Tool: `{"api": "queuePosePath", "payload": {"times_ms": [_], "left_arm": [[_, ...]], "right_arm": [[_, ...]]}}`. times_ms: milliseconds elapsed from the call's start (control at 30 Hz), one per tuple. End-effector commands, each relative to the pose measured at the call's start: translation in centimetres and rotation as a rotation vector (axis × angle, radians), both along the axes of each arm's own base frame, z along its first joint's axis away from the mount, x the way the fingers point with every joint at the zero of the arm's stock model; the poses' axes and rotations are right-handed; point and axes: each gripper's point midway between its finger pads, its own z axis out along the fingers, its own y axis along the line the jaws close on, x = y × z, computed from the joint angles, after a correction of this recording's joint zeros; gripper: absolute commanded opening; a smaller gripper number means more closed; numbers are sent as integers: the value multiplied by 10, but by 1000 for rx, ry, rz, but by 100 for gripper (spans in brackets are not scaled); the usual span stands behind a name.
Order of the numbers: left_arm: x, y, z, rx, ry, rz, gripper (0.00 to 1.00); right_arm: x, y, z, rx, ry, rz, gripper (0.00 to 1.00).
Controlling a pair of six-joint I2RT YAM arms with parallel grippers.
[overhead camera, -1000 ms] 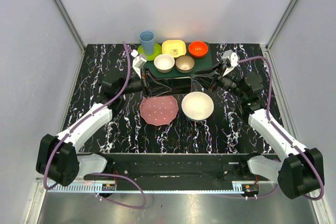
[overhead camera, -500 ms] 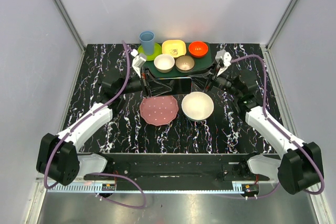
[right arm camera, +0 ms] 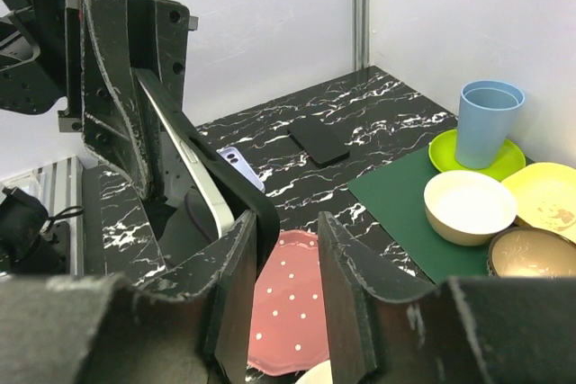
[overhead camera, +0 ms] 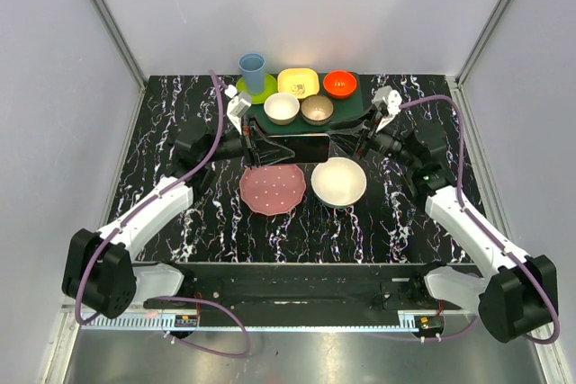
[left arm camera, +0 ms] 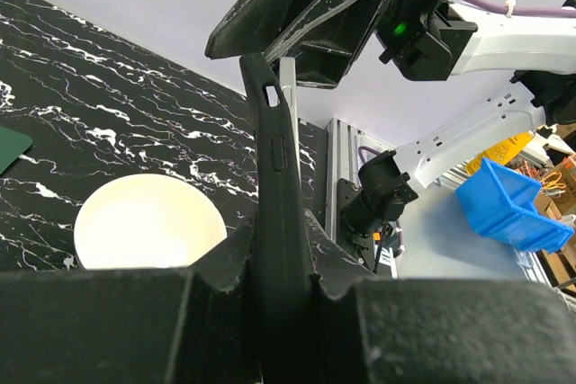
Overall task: Take the phone out of the phone case
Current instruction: Remove the phone case from the phone.
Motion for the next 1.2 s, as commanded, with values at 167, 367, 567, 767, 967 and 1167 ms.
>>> {"api": "queuePosePath", "payload": {"times_ms": [167, 367, 567, 767, 967, 1167], "left_arm": [[-1, 11, 47, -85, -195, 54, 0], [2, 18, 50, -89, -204, 80, 0], [1, 20, 53, -96, -211, 83, 0], [-2, 20, 57, -110, -206, 65, 0], [-12, 19, 66, -148, -212, 10, 0], [-15, 19, 64, -151, -209, 4, 0]], "right_arm": [[-30, -12, 43, 42, -46, 96, 45], [-44, -14, 50, 58, -30, 171, 50], [-55, -16, 49, 63, -29, 237, 52], [-52, -14, 35, 57, -23, 261, 54], [-37, -12, 21, 62, 10, 226, 53], [-31, -11, 21, 95, 46, 220, 53]]}}
